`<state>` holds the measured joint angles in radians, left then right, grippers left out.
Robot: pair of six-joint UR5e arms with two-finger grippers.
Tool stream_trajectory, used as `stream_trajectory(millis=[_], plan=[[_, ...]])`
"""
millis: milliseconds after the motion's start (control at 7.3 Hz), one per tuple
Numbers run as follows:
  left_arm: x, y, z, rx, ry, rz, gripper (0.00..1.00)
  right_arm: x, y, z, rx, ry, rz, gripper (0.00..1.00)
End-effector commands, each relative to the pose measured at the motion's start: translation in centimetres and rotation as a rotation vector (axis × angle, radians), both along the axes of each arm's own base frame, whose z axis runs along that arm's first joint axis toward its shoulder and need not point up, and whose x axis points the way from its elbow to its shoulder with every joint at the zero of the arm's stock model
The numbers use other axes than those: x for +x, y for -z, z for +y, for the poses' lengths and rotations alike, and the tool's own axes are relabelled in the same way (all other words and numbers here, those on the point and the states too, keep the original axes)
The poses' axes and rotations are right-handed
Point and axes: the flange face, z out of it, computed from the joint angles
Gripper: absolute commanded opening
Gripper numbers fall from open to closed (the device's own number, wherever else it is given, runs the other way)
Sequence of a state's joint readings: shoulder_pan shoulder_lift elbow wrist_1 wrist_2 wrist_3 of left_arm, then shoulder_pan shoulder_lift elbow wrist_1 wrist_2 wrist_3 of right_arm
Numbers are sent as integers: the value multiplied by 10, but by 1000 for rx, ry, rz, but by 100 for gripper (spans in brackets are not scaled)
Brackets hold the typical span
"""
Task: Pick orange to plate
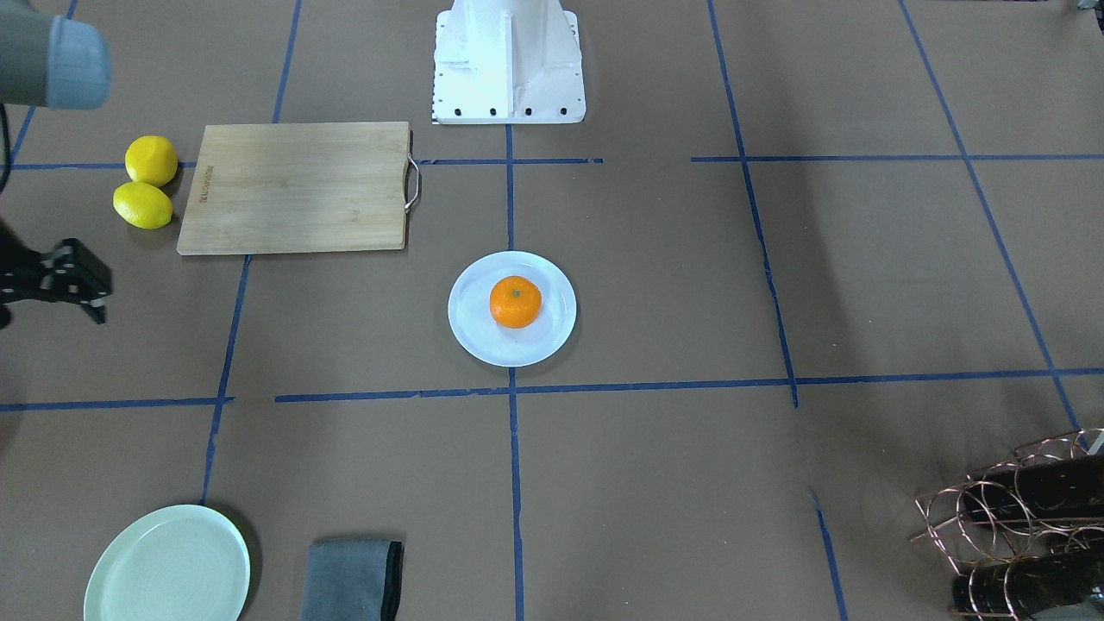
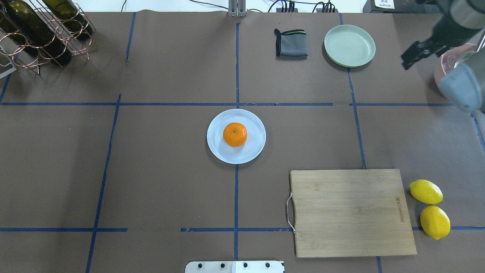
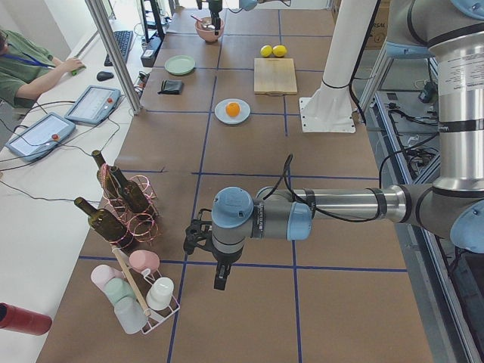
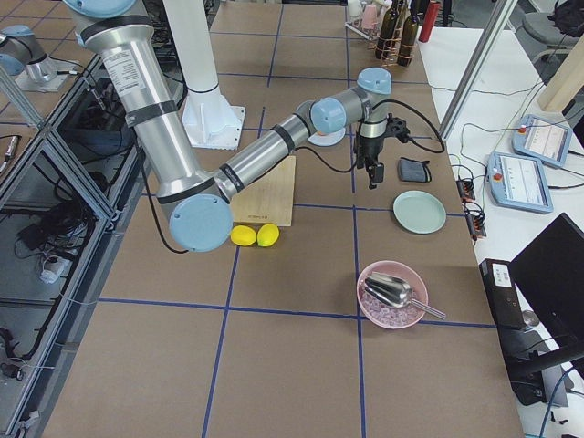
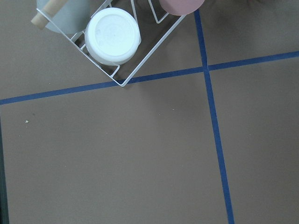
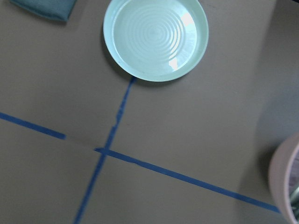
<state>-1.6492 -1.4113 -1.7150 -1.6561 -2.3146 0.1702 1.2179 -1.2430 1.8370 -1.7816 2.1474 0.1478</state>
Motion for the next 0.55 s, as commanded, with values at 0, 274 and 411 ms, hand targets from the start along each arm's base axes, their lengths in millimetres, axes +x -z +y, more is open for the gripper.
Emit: stream_trajectory(millis=[0,274,411], plan=[[23,1,-4,-7,-49,18,100,132,-108,42,10,69,22,100],[24,17,-2,-32,-52,20,100,196,-190,108,-139,-36,30,100],[24,18,-2,-31,-53,19,100,202,-221,135,-209,-49,38,100]])
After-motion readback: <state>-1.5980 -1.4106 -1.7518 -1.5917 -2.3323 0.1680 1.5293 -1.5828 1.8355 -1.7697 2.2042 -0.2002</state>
